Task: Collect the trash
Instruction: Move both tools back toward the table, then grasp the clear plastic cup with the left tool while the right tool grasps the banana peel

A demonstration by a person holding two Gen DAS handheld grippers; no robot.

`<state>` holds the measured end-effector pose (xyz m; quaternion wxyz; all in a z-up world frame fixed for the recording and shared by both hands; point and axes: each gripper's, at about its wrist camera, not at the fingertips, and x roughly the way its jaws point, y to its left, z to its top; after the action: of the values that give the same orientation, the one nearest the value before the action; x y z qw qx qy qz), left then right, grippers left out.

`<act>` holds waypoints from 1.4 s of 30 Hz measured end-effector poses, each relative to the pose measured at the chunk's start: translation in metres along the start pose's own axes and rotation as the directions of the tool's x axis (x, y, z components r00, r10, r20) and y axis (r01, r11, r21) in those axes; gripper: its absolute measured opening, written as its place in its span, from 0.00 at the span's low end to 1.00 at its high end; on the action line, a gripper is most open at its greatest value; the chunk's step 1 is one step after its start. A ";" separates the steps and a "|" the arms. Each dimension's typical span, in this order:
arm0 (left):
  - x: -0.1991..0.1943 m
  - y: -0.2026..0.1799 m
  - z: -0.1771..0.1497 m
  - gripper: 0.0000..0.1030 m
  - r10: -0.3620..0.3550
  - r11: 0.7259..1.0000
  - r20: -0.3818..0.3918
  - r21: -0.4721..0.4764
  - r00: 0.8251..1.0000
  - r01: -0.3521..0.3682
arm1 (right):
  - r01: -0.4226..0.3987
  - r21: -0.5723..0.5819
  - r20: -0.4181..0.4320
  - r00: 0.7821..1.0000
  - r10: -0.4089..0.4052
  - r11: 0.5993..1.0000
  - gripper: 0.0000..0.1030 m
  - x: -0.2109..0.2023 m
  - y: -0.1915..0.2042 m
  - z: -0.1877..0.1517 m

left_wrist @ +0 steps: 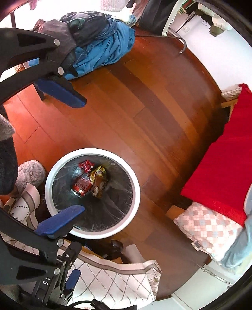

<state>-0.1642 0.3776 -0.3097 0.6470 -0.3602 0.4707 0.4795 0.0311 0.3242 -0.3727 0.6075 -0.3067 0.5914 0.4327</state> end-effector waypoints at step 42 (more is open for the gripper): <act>-0.084 -0.346 -0.199 1.00 -0.190 0.759 -0.080 0.621 0.979 0.198 | -0.036 0.757 0.213 0.958 -0.194 0.652 0.89 -0.214 -0.402 -0.333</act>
<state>0.1075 0.0742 -0.2832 0.7729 -0.1749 0.5671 0.2245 0.2527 -0.1813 -0.2558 0.7739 0.0105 0.6129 0.1590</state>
